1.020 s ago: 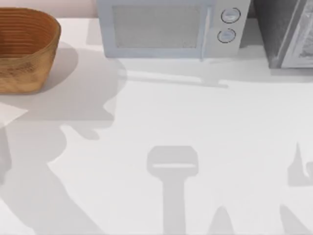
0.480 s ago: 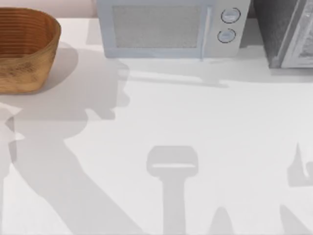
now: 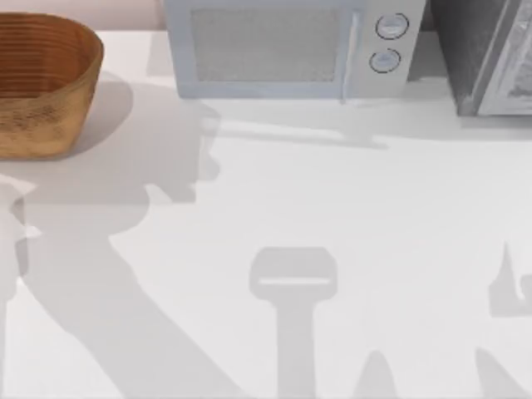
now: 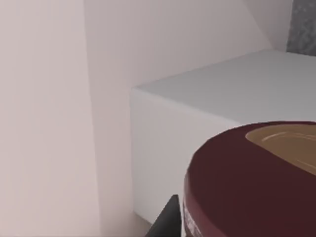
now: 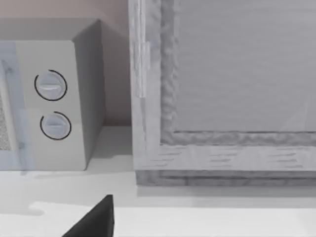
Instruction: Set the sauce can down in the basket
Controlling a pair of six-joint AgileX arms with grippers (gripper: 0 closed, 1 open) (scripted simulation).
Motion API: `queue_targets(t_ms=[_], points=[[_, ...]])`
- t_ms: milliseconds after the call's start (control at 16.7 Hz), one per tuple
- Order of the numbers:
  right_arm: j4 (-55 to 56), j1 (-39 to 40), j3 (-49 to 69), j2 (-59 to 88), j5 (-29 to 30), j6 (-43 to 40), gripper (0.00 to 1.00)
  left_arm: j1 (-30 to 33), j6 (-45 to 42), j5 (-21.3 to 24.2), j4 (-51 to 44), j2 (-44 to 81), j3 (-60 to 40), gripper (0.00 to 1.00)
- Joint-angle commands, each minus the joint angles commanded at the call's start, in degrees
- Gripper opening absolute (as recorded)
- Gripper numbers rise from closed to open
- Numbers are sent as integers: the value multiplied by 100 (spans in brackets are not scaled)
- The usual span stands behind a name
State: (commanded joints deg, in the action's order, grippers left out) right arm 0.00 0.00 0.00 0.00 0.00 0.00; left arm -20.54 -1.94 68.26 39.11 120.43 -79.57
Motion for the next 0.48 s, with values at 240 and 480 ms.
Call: queue_targets(t_ms=[240,480], points=[[0,0,0,0,0,0,100,0,0,0,0,0,0,75],[0,0,0,0,0,0,100,0,0,0,0,0,0,100]])
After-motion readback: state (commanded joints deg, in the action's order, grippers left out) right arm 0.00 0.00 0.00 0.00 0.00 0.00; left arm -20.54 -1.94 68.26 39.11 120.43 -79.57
